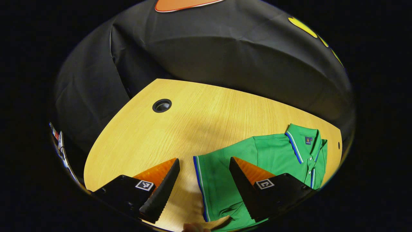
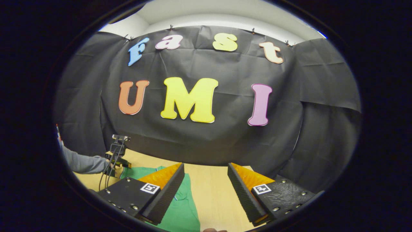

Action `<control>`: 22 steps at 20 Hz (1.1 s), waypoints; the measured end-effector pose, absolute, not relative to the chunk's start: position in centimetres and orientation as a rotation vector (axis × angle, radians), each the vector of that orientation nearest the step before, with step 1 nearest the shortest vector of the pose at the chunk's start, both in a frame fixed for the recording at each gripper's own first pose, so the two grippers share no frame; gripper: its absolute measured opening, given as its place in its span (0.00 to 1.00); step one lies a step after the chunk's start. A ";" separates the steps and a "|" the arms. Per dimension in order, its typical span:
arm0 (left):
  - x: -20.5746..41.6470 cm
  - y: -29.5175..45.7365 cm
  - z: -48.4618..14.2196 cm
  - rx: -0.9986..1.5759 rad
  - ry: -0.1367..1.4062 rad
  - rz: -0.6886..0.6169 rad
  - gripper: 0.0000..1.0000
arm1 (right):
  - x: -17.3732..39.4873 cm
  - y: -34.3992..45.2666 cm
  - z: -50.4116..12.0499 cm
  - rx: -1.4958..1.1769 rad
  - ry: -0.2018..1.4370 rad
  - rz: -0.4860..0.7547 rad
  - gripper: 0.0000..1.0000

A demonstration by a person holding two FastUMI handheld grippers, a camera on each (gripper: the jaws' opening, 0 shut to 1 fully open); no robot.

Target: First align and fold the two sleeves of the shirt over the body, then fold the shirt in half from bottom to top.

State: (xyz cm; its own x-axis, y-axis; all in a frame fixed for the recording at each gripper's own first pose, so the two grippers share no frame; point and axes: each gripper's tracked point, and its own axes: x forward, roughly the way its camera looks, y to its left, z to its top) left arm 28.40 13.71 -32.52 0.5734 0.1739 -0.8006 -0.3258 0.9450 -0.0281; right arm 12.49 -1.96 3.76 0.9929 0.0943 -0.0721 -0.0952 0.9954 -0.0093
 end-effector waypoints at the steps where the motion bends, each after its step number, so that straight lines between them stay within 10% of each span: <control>1: 28.7 13.7 -33.2 -0.162 0.926 0.291 0.99 | 12.5 -2.0 3.7 -0.013 0.081 0.099 0.90; 8: 29.0 12.6 -34.4 -0.173 0.990 0.255 0.94 | 12.8 -2.0 3.5 -0.024 0.121 0.102 0.89; 11: 29.5 11.7 -34.3 -0.237 0.968 0.243 0.10 | 12.6 -1.9 2.9 0.009 0.142 0.100 0.89; 22: 29.8 8.6 -31.3 -0.237 0.917 0.174 0.04 | 12.0 -3.0 2.7 0.029 0.153 0.084 0.89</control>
State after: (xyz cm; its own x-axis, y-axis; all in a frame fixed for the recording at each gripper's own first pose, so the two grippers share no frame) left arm 29.77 8.56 -31.30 0.5974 0.0477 -0.8005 -0.2484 0.9601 -0.1282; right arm 11.98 -3.00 2.69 0.9848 0.0853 -0.1510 -0.0809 0.9961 0.0349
